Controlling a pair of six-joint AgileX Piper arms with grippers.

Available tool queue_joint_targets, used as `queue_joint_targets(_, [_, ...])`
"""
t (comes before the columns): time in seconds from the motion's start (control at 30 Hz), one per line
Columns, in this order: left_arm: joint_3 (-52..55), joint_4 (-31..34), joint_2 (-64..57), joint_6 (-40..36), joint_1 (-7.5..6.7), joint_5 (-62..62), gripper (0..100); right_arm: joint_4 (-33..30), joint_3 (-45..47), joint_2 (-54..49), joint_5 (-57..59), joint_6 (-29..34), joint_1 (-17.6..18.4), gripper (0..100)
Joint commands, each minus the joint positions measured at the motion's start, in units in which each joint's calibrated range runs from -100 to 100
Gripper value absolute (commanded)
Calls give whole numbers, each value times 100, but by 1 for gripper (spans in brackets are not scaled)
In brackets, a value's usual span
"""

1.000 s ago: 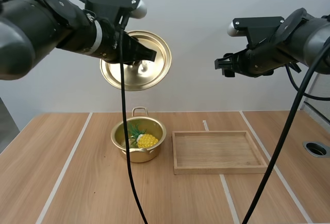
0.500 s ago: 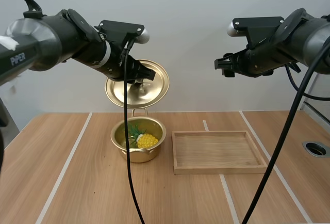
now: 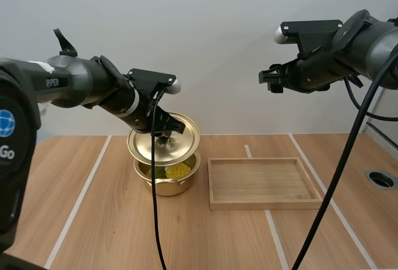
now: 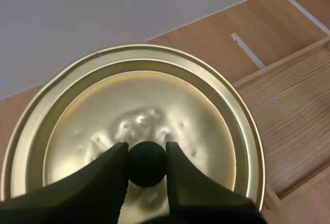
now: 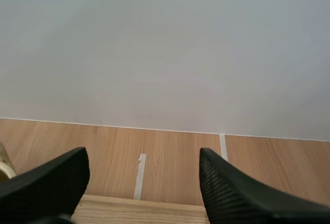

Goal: Open the pot, put the pineapple inside, and close it

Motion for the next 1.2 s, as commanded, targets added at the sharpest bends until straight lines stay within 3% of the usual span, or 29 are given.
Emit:
queue_joint_targets(0.0, [82, -162, 89, 118, 3, -234, 0, -39, -8, -92, 31, 6, -23, 100])
queue_joint_targets(0.97, [114, -256, 1093, 543, 3, -543, 0, -39, -8, -92, 72, 6, -23, 100])
queue_joint_targets(1.17, [114, -524, 1094, 693, 3, -559, 0, -39, -8, -92, 72, 6, -23, 100])
